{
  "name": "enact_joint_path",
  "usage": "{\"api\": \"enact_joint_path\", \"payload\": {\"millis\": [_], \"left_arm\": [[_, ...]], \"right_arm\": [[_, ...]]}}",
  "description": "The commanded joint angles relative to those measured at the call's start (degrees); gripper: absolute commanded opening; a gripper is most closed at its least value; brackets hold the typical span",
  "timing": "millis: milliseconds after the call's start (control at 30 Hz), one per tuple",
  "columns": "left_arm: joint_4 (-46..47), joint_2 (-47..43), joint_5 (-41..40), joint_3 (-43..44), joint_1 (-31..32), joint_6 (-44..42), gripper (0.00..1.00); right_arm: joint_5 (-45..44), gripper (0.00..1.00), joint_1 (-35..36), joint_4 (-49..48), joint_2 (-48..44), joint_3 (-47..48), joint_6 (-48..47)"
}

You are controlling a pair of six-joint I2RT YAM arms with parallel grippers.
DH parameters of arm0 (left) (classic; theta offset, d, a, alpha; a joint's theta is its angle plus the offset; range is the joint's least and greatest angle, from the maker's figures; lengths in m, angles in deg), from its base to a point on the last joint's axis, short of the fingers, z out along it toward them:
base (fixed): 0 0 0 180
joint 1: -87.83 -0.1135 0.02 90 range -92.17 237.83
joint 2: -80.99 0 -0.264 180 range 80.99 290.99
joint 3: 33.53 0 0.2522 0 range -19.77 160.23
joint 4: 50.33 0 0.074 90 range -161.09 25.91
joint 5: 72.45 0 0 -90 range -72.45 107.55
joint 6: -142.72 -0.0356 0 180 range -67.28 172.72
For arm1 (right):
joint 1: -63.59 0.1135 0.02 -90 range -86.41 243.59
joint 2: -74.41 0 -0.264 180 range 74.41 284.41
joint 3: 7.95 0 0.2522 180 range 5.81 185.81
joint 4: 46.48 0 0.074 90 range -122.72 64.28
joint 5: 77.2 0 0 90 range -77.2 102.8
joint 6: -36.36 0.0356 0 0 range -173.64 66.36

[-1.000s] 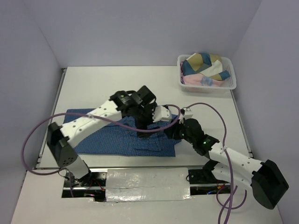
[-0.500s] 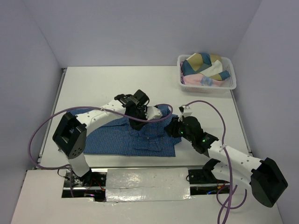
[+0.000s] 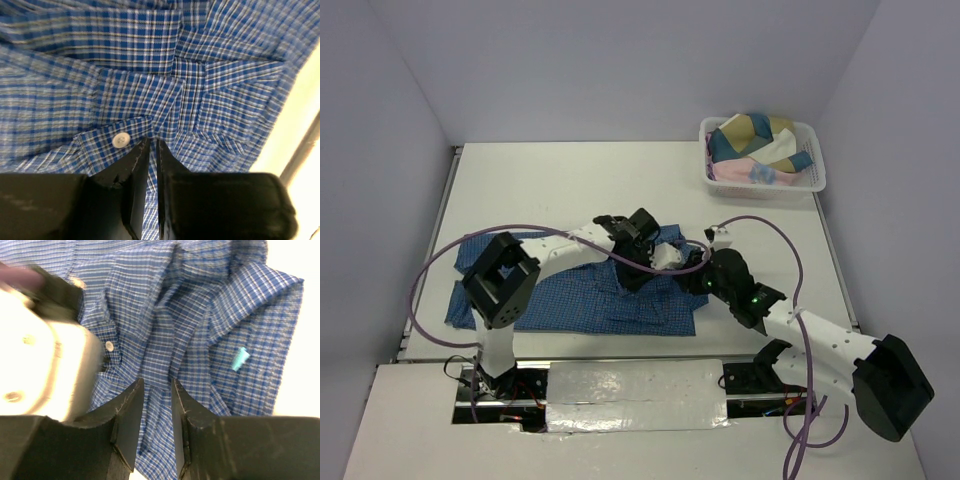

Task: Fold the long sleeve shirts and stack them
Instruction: Fold the shirt

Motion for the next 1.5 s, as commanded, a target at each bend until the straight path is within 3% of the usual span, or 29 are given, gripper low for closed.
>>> {"api": "enact_joint_path", "payload": {"millis": [0,133,200,367,500,700,767,867,1100,1167,1267,1300,1333,1367,1467], "left_arm": [[0.1,3.3,1.4,1.0,0.8,-2.3,0.24],[-0.2,5.4,1.7,1.5,1.1,-2.9,0.28],[-0.7,4.4,1.6,2.1,1.1,-3.2,0.34],[-4.3,-2.9,4.6,4.8,0.8,-4.4,0.70],[-7.7,-7.4,7.0,8.1,-0.6,-5.1,0.80],[-8.7,-12.4,3.3,5.9,-2.8,-7.0,0.78],[-5.9,-12.7,-2.7,2.7,-2.6,-7.6,0.70],[-5.3,-9.7,-4.6,0.2,-1.5,-8.5,0.60],[0.5,-10.3,-4.6,-7.0,1.2,-10.9,0.67],[3.0,-8.8,-6.3,-8.1,1.3,-11.0,0.68],[3.7,-6.2,-6.0,-7.4,1.3,-10.4,0.67],[3.5,-5.8,-5.9,-7.3,1.3,-10.1,0.67],[3.3,-5.8,-5.9,-7.1,1.3,-10.2,0.67],[3.2,-6.1,-5.8,-7.0,1.2,-10.3,0.67],[2.2,-9.8,-3.4,-6.7,0.3,-11.7,0.69]], "right_arm": [[-0.4,0.36,-0.5,-3.2,0.0,0.4,0.0],[-0.2,0.36,-1.3,-3.1,-0.6,-0.4,0.3],[-0.2,0.36,-1.5,-2.8,-0.8,-0.5,1.0],[-0.4,0.38,-3.2,-2.6,-1.0,-0.9,2.9],[2.0,0.42,-4.5,-3.6,0.2,-0.9,4.4],[8.1,0.50,-4.5,-7.4,9.9,2.1,6.6],[10.6,0.51,-4.5,-8.3,13.2,3.5,7.7],[12.4,0.51,-4.6,-10.6,19.1,4.4,9.8],[14.6,0.51,-4.5,-15.5,23.0,3.8,12.5],[14.4,0.48,-4.5,-15.8,23.5,3.6,12.8],[15.0,0.27,-4.5,-16.4,24.5,3.5,12.7],[15.2,0.11,-4.6,-16.3,24.7,3.6,12.8],[15.2,0.04,-4.5,-16.1,24.6,3.5,12.8],[15.2,0.00,-4.5,-15.9,23.8,3.4,12.9],[13.5,0.00,-4.0,-12.3,19.4,2.5,12.5]]}}
